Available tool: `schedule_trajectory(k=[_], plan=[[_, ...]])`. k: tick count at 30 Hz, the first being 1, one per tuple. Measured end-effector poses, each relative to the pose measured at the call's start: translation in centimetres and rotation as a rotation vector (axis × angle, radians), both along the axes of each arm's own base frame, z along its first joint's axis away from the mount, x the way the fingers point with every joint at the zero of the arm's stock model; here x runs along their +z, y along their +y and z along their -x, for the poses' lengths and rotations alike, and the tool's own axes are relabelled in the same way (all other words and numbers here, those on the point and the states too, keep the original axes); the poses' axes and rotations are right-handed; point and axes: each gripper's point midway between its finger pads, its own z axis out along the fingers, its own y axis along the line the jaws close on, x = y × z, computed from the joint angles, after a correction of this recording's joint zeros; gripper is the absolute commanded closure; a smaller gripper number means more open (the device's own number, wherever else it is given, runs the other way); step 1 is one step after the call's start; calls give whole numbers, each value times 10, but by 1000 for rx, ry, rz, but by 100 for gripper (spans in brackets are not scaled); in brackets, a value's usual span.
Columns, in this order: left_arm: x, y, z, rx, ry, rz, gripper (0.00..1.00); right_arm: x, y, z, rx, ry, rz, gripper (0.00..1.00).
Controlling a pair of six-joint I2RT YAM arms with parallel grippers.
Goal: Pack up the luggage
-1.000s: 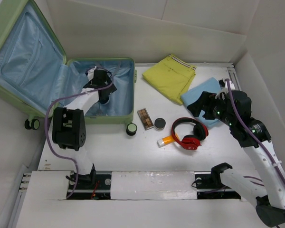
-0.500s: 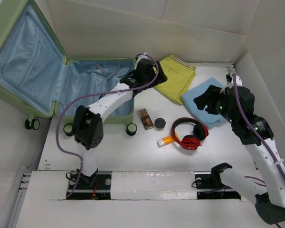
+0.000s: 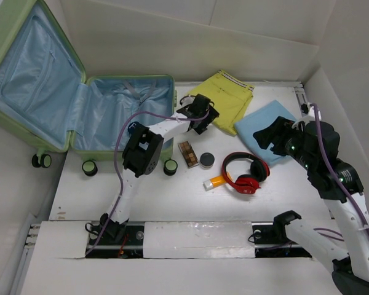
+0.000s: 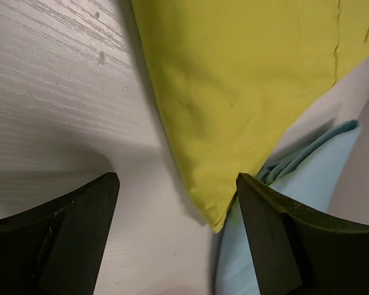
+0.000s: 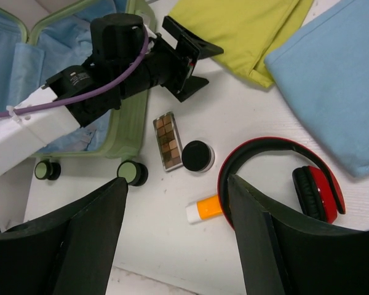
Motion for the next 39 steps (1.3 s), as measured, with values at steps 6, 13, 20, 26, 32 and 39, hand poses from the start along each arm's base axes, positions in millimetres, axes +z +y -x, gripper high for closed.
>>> schedule_trajectory(k=[6, 13, 20, 26, 32, 39], plan=[[3, 2, -13, 143, 21, 95, 28, 1, 0, 6, 10, -2, -8, 27], [1, -5, -43, 245, 18, 176, 30, 2, 1, 8, 19, -6, -12, 27], [-2, -9, -62, 290, 19, 198, 45, 0, 0, 12, 19, 4, -8, 27], [-14, -11, -68, 272, 18, 144, 80, 7, -2, 16, 19, -12, -13, 27], [-16, -12, -71, 234, -6, 126, 100, 18, -4, 21, 19, -41, -24, 29], [-8, -10, -76, 142, -80, 62, 100, 28, -6, 26, 20, -67, -33, 30]])
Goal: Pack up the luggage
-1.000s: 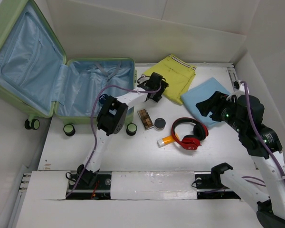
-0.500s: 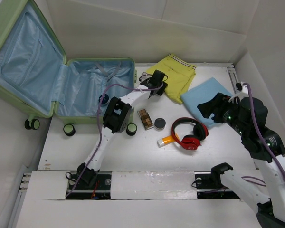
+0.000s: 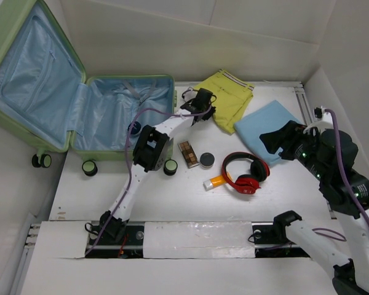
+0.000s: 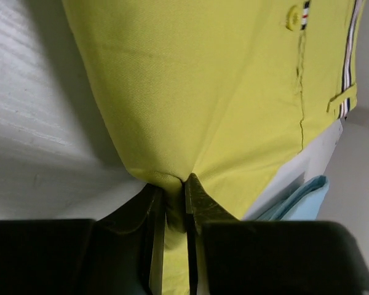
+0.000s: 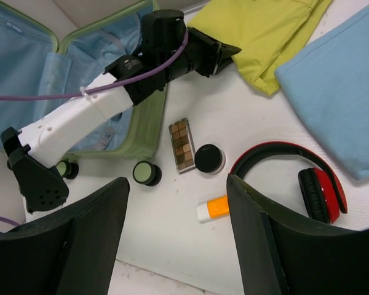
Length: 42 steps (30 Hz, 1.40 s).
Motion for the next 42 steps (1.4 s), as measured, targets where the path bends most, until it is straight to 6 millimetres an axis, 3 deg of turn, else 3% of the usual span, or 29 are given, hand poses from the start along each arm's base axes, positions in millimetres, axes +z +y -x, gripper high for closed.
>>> schedule_trajectory(k=[4, 7, 13, 17, 20, 23, 26, 29, 34, 37, 39, 42], plan=[[25, 1, -4, -68, -66, -37, 100, -1, 1, -2, 2, 4, 4, 30], [65, 4, -9, -115, -150, -51, 100, -2, 3, -6, 5, 8, 9, 30], [204, 35, -16, -145, -369, 17, 100, -5, 5, -13, 7, 18, 20, 30], [298, 78, -15, -126, -513, 70, 100, -4, 6, -14, 12, 15, 17, 30], [354, 116, -11, -98, -602, 108, 100, -5, 8, -15, 17, 15, 15, 30], [400, 161, -10, -55, -682, 128, 100, -4, 9, -17, 19, 12, 8, 30], [428, 206, -13, -11, -737, 136, 100, -6, 12, -22, 21, 21, 8, 30], [440, 255, -22, 37, -766, 140, 100, -8, 14, -28, 23, 28, 10, 30], [432, 332, -50, 131, -777, 107, 100, -13, 18, -39, 24, 59, 24, 30], [408, 363, -65, 169, -748, 56, 100, -11, 20, -43, 25, 57, 28, 30], [382, 371, -72, 166, -718, 19, 100, -7, 21, -44, 31, 45, 25, 30], [317, 367, -69, 136, -636, -2, 100, -5, 25, -44, 48, 37, 19, 30]])
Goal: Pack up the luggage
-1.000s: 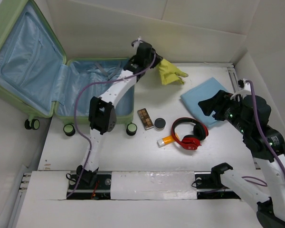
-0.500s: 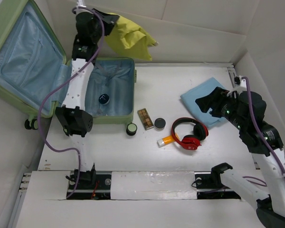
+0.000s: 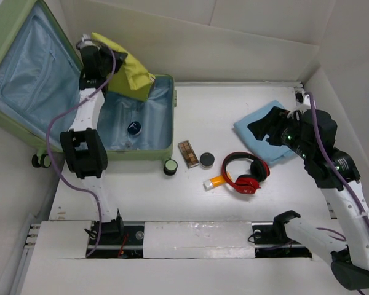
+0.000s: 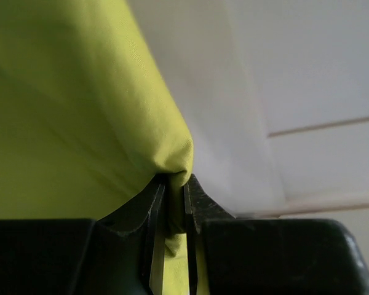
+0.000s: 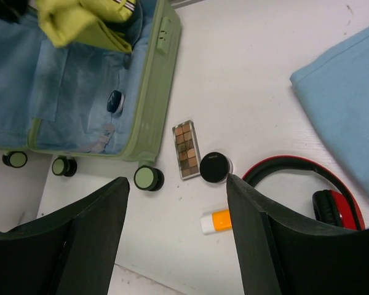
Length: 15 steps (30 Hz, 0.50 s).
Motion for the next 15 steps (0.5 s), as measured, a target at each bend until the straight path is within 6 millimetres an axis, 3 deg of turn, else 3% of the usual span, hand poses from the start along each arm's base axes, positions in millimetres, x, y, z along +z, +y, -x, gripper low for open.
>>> schedule_trajectory(k=[2, 5, 8, 11, 15], plan=[[-48, -3, 16, -17, 64, 7, 100, -1, 2, 0, 7, -1, -5, 30], [-125, -5, 62, -33, 182, 32, 100, -6, 5, -1, 20, 7, -8, 30], [-177, 3, 108, -11, 255, 53, 100, -14, 8, -1, 29, 26, -7, 30], [-189, 15, 144, 28, 256, 68, 100, -22, 11, 0, 38, 43, -2, 30], [-175, 22, 173, 66, 210, 61, 100, -28, 12, 1, 45, 57, 1, 30]])
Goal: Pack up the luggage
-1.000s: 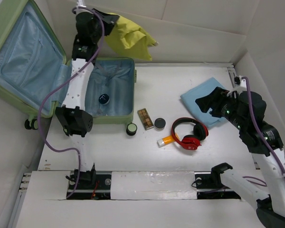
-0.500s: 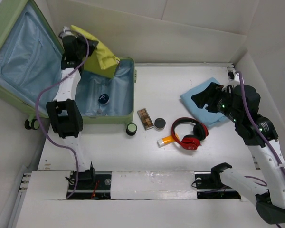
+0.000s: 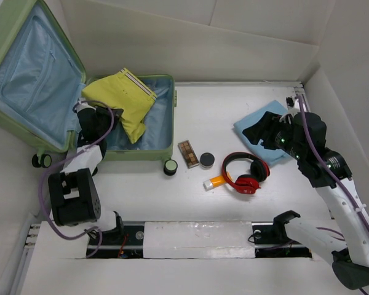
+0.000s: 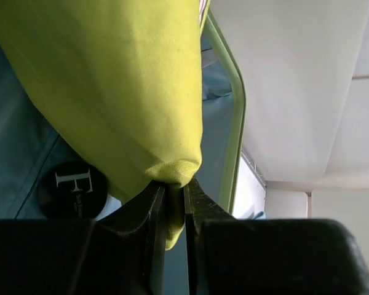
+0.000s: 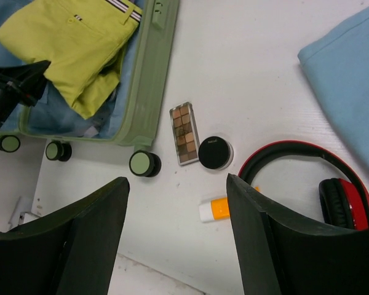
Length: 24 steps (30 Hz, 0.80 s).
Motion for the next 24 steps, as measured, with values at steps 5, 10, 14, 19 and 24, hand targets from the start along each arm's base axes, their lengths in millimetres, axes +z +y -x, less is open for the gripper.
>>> schedule_trajectory(k=[5, 10, 14, 19, 24], plan=[[6, 10, 29, 76, 33, -5, 100, -4, 4, 0, 16, 14, 2, 30], [-17, 27, 50, 181, 175, -5, 83, -7, 7, -3, 22, 23, 4, 27], [-33, 33, 65, 215, 267, 3, 46, -10, 9, -5, 29, 34, 8, 21], [-14, 50, 87, 273, 291, -38, 41, -16, 10, -8, 33, 51, 21, 20], [107, 48, 71, 271, 27, -156, 43, -23, 8, -12, 16, 74, 41, 26]])
